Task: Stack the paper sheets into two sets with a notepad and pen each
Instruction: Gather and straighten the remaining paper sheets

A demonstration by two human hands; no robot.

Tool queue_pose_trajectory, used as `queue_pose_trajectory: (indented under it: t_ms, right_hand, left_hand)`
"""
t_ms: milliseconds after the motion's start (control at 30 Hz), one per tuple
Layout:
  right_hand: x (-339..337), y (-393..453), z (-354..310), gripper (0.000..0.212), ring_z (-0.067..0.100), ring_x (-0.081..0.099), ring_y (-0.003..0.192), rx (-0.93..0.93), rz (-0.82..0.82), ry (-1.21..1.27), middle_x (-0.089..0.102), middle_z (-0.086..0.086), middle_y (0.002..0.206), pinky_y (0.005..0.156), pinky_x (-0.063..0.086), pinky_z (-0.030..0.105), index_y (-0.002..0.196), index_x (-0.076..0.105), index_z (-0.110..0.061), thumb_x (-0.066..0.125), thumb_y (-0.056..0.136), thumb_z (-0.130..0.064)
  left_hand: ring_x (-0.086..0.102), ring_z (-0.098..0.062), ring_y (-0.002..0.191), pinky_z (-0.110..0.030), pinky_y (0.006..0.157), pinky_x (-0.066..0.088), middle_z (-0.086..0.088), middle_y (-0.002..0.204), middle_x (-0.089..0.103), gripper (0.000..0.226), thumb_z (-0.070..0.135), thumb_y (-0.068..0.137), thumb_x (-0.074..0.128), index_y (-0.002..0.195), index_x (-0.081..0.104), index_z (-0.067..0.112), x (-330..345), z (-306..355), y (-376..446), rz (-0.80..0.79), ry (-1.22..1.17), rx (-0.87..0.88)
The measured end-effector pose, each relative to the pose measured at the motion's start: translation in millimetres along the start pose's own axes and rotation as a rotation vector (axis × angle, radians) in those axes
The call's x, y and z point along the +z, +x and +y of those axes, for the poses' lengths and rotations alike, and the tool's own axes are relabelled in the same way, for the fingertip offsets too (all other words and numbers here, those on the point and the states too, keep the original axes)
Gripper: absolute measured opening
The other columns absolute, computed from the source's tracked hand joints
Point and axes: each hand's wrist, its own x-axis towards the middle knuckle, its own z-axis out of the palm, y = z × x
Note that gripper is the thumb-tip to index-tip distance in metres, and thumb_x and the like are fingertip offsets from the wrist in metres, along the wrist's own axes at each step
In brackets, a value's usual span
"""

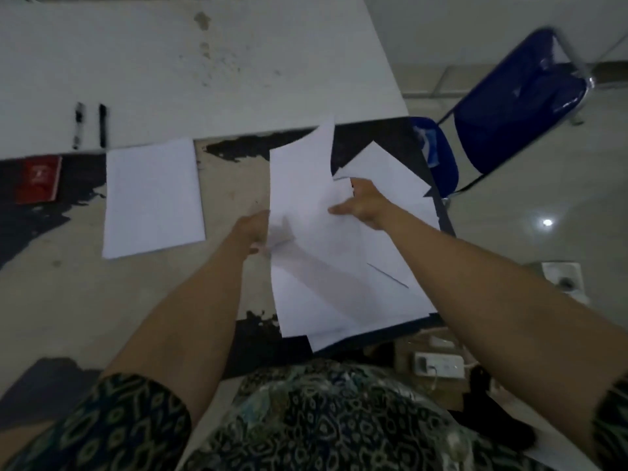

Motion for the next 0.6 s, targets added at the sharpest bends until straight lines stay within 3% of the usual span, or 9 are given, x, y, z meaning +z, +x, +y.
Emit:
queue_pose_trajectory:
  t_ms: [67, 133, 200, 300, 400, 467, 600]
  right_hand:
    - [-11.5, -6.9, -15.2, 0.05, 0.027, 0.07, 0.101, -0.034, -0.097, -0.003, 0.071, 0.016, 0.117, 0.087, 0.06, 0.04, 0.121, 0.065, 0.002, 0.078, 0.075, 0.012]
    - [-25.6, -14.1, -33.3, 0.048, 0.026, 0.071, 0.103, -0.057, -0.215, 0.009, 0.072, 0.012, 0.115, 0.085, 0.061, 0.037, 0.122, 0.065, -0.003, 0.076, 0.077, 0.012]
    - [-40.8, -21.6, -48.1, 0.05, 0.029, 0.071, 0.105, -0.065, -0.307, 0.056, 0.072, 0.014, 0.117, 0.085, 0.06, 0.041, 0.125, 0.064, -0.002, 0.073, 0.079, 0.014]
    - [-66.9, -27.5, -64.2, 0.048, 0.03, 0.07, 0.108, -0.111, -0.36, 0.028, 0.072, 0.013, 0.118, 0.087, 0.06, 0.044, 0.122, 0.067, -0.006, 0.073, 0.079, 0.013]
    - [-90.7, -25.8, -71.5, 0.053, 0.032, 0.068, 0.11, -0.163, -0.302, 0.048, 0.069, 0.018, 0.12, 0.09, 0.059, 0.046, 0.124, 0.066, -0.003, 0.072, 0.076, 0.019]
    - [-106.2, -24.2, -73.3, 0.064, 0.034, 0.068, 0.107, -0.187, -0.178, 0.071, 0.067, 0.022, 0.121, 0.091, 0.058, 0.048, 0.13, 0.061, 0.0, 0.071, 0.073, 0.025]
    - [-128.2, -22.9, -73.2, 0.066, 0.043, 0.068, 0.1, -0.259, -0.012, 0.109, 0.068, 0.029, 0.113, 0.089, 0.057, 0.055, 0.124, 0.064, 0.003, 0.069, 0.064, 0.028]
  left_hand:
    - [0.055, -0.021, 0.072, -0.033, 0.069, 0.046, -0.004, 0.086, 0.056, 0.041, 0.055, 0.091, 0.058, 0.107, 0.059, 0.017, 6.2, -4.0, -19.5, -0.035, -0.104, -0.061]
    - [0.062, -0.028, 0.095, -0.038, 0.082, 0.052, -0.006, 0.101, 0.062, 0.057, 0.062, 0.085, 0.06, 0.116, 0.052, 0.015, 13.1, -8.9, -34.7, -0.11, -0.241, -0.084]
    - [0.064, -0.031, 0.108, -0.041, 0.086, 0.054, -0.009, 0.119, 0.066, 0.065, 0.062, 0.08, 0.065, 0.125, 0.055, 0.017, 20.8, -12.0, -45.4, -0.216, -0.383, -0.068]
    - [0.069, -0.031, 0.096, -0.04, 0.078, 0.057, -0.012, 0.12, 0.069, 0.061, 0.052, 0.079, 0.072, 0.128, 0.062, 0.019, 34.9, 1.5, -65.8, -0.279, -0.477, 0.04]
    - [0.072, -0.027, 0.08, -0.037, 0.068, 0.059, -0.011, 0.099, 0.074, 0.033, 0.036, 0.089, 0.066, 0.112, 0.068, 0.012, 48.5, 34.0, -89.6, -0.269, -0.484, 0.211]
    - [0.073, -0.027, 0.081, -0.039, 0.068, 0.06, -0.01, 0.098, 0.074, 0.02, 0.021, 0.09, 0.067, 0.107, 0.069, 0.012, 53.7, 61.3, -101.5, -0.253, -0.457, 0.348]
    - [0.07, -0.031, 0.102, -0.045, 0.082, 0.059, -0.013, 0.113, 0.071, 0.04, -0.001, 0.078, 0.077, 0.116, 0.066, 0.003, 57.7, 103.4, -110.0, -0.197, -0.301, 0.605]
